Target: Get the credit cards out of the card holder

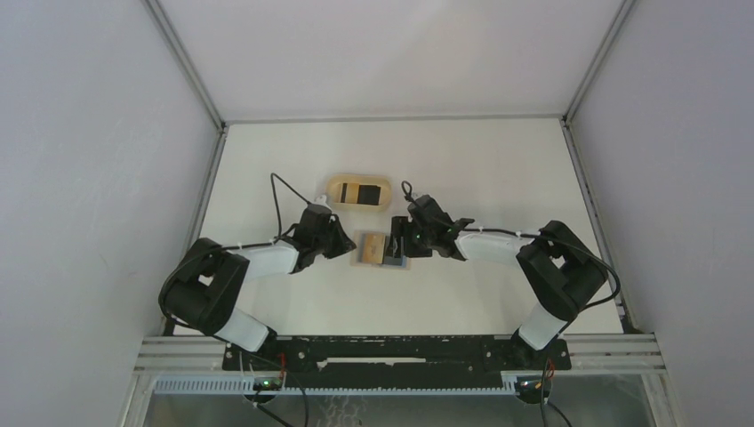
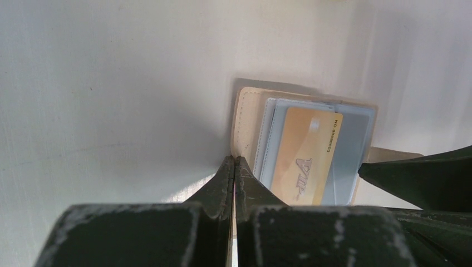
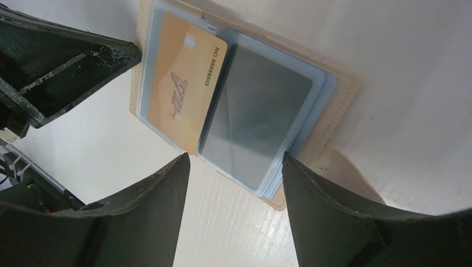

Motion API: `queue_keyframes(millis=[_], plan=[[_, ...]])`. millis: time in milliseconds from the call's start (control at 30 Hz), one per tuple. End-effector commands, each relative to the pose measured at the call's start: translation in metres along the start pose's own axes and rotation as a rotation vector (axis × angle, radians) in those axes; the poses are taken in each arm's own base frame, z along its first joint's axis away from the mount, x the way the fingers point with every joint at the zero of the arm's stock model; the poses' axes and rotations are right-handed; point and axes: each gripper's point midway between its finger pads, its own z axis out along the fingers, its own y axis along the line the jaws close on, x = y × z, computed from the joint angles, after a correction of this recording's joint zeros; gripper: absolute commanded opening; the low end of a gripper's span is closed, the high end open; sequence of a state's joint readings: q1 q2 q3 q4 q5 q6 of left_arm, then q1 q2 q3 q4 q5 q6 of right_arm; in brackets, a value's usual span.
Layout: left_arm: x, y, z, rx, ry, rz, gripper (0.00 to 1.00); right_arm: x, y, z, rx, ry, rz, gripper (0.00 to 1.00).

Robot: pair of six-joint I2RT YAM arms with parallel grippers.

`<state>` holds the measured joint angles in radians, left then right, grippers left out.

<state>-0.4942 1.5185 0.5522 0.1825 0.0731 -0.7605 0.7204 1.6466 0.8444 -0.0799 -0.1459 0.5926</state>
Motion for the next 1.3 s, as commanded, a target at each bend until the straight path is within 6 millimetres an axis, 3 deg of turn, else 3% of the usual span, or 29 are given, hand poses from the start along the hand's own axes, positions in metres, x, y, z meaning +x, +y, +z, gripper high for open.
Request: queue_keyframes(millis=[0, 367, 700, 833, 1133, 1267], plan=[[0.041, 0.047, -0.002, -0.169, 0.141, 0.011, 0.00, -0.017, 0.023, -0.001, -0.066, -0.030, -0.012, 0.71], [0.042, 0.047, -0.001, -0.171, 0.144, 0.011, 0.00, -0.028, 0.065, -0.009, -0.191, -0.037, -0.059, 0.70], [0.042, 0.047, 0.001, -0.167, 0.147, 0.013, 0.00, -0.052, 0.088, -0.014, -0.246, -0.087, -0.072, 0.70], [0.043, 0.048, 0.000, -0.167, 0.146, 0.012, 0.00, -0.053, 0.073, -0.012, -0.171, -0.092, -0.067, 0.70], [0.045, 0.049, 0.001, -0.166, 0.149, 0.010, 0.00, -0.041, -0.002, -0.005, 0.060, -0.080, 0.025, 0.70], [0.045, 0.048, 0.002, -0.165, 0.154, 0.011, 0.00, -0.035, -0.011, -0.002, 0.080, -0.066, 0.036, 0.70]])
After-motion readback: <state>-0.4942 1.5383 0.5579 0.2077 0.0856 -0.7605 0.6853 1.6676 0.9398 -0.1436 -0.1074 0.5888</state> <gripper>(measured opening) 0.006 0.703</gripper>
